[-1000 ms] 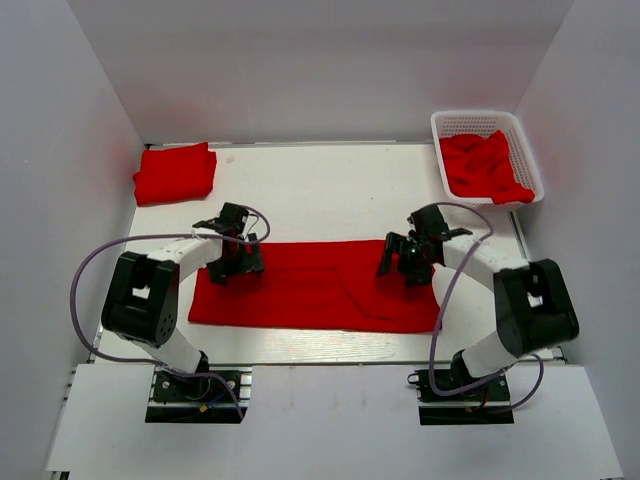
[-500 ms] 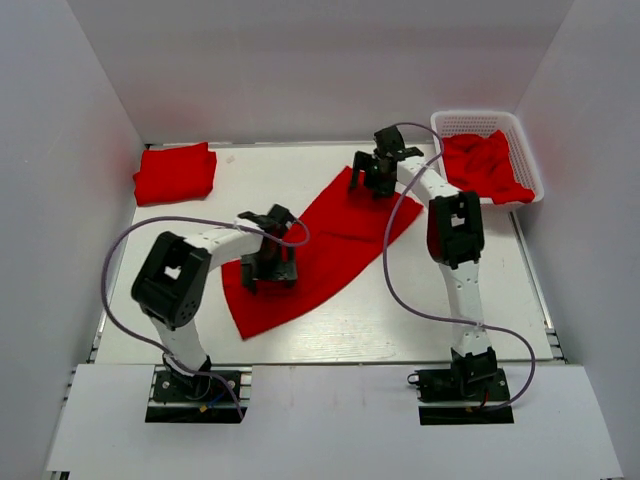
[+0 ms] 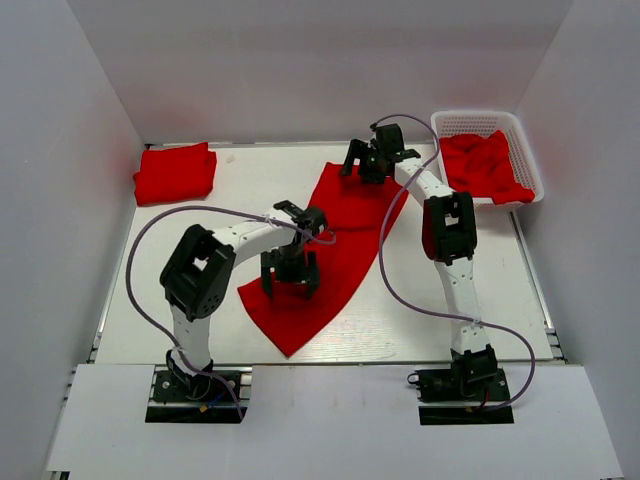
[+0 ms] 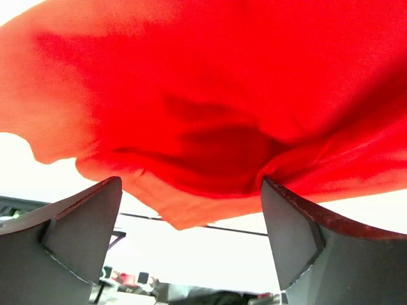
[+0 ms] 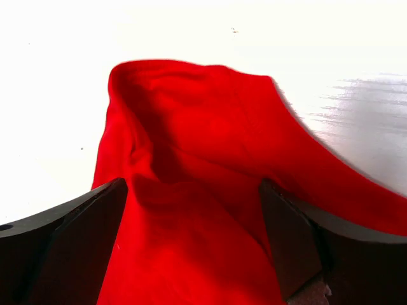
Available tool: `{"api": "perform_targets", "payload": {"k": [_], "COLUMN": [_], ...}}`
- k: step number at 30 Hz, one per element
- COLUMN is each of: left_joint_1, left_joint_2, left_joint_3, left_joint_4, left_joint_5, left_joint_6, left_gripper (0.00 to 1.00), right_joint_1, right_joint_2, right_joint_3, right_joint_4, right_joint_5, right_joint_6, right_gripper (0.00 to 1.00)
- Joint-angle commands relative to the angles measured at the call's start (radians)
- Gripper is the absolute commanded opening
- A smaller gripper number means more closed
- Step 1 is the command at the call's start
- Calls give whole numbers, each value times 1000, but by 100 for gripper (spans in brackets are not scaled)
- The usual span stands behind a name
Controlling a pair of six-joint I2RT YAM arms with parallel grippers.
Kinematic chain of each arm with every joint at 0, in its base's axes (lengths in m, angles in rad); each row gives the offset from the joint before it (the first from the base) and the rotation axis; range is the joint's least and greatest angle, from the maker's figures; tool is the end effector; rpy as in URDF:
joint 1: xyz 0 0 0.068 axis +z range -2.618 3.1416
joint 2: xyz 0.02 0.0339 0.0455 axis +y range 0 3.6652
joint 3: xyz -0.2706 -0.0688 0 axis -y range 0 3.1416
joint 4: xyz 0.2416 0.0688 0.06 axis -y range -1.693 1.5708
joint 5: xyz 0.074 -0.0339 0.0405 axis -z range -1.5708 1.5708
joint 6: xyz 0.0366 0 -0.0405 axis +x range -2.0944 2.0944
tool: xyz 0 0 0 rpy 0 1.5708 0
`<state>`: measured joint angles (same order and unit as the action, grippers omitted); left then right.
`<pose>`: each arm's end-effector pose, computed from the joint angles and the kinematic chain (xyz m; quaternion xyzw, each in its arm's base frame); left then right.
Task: Fold and stack the t-shirts
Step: Rotate the tshirt 90 degrees
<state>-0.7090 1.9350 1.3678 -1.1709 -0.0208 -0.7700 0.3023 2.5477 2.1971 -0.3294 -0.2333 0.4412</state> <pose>0.2540 -0.2169 0.1781 0.0295 -0.9960 -0.0640 0.0547 0.5483 0.1799 0.1694 0.0122 0.8976 0.2533 0.3605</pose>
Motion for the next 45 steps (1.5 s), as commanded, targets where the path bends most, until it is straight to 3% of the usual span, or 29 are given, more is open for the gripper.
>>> {"api": "perform_targets", "payload": {"k": [1,7,10,14,18,23,29,36,45], "left_joint_1": [-7,-7,15,16,34,57,124,167,197], "left_joint_2": [-147,-275,-338,-370,-370,-407,-450,-459,-470], "left_joint_3": [112,227,179,88,79,-4,-197,-216,-216], "left_joint_4": [-116,-104,-33,56,57,102,301,292,301], "left_joint_5": [-86,-131,-131,-204,-289,-312,-145,-145,-110], "left_joint_6": [-55,24,61,94,94,94,129,161,210], "left_gripper": [100,100,100,100,100,100,100,100,100], "right_joint_1": [-8,17,46,98,159,207,239,230,215], "right_joint_2": [8,-191,-286,-359,-412,-481,-405,-268,-34], "right_joint_3": [20,-69,-120,-142,-210,-396,-378,-320,-77], "right_joint_4": [24,-28,-65,-166,-325,-306,-339,-353,-402], "right_joint_5": [12,163,335,434,511,516,516,483,517], "right_joint_6": [-34,-165,-191,-206,-118,51,97,122,79], "right_gripper": [90,90,90,90,90,90,90,90,90]}}
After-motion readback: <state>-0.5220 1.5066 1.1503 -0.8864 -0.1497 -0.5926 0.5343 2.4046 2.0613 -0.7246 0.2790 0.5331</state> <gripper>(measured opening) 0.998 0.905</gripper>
